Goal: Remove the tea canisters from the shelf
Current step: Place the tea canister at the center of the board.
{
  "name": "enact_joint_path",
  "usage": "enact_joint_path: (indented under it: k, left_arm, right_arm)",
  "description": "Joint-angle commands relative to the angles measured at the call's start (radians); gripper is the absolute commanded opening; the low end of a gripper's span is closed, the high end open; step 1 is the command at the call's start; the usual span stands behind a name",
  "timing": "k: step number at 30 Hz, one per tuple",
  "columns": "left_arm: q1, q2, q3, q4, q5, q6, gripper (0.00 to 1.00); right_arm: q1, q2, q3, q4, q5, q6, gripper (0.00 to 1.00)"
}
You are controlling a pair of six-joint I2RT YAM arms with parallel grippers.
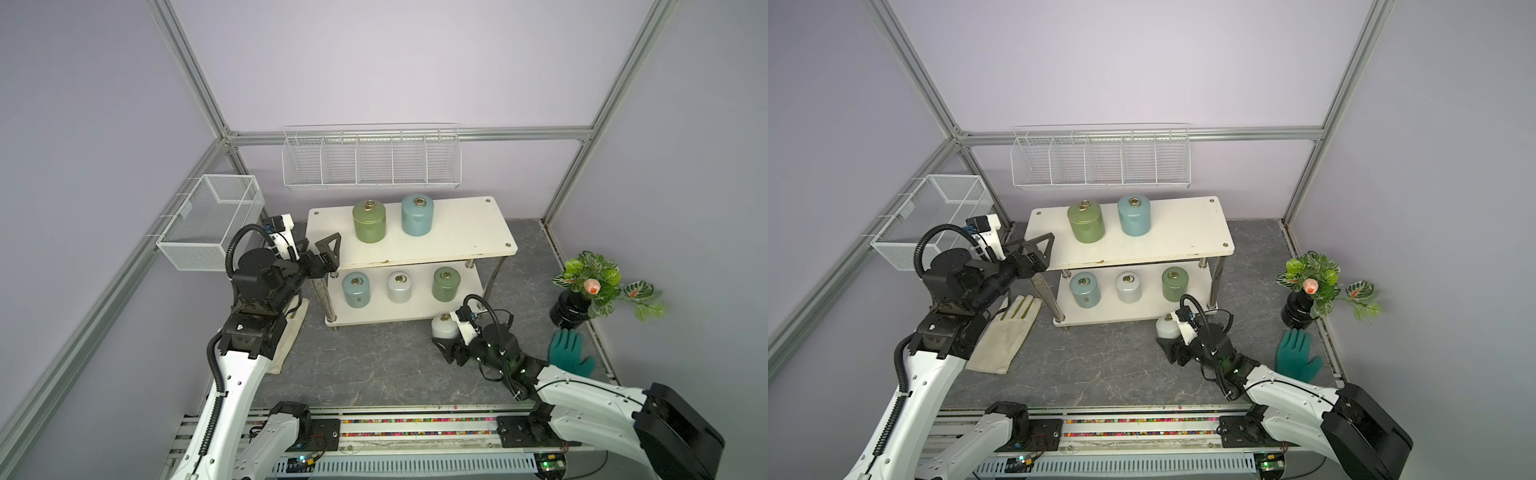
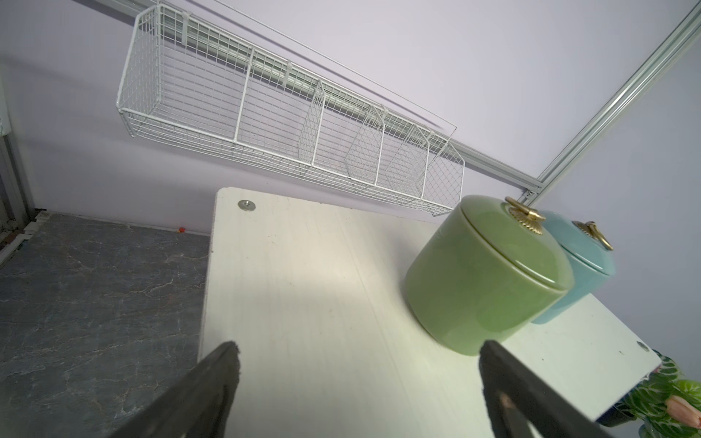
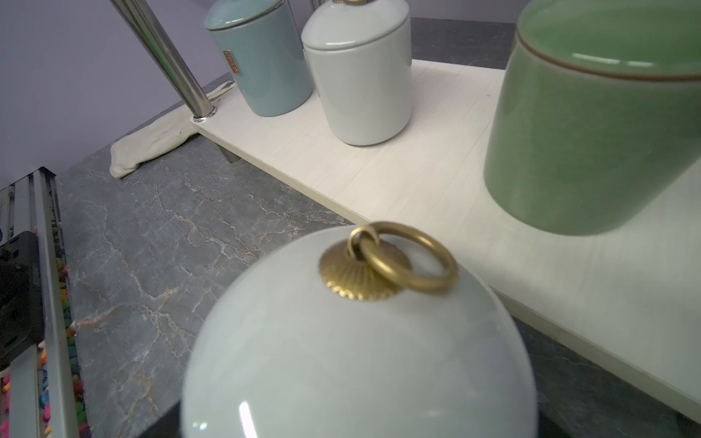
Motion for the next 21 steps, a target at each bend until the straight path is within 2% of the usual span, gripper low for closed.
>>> enact_joint_path:
  k: [1, 15, 21]
  left_arm:
    - [-0.002, 0.017, 0.018, -0.057, 0.002, -0.018, 1.0]
    - [-0.004, 0.034, 0.022, -0.049, 0.001, -0.028, 1.0]
    - [-0.004, 0.034, 0.036, -0.065, -0.006, -0.024, 1.0]
  right_arm:
    - [0.003, 0.031, -0.02, 0.192, -0.008, 0.023, 0.67]
    - [0.008, 0.369, -0.037, 0.415, 0.005, 0.0, 0.67]
    - [0.023, 0.359, -0.07, 0.356, 0.05, 0.023, 0.71]
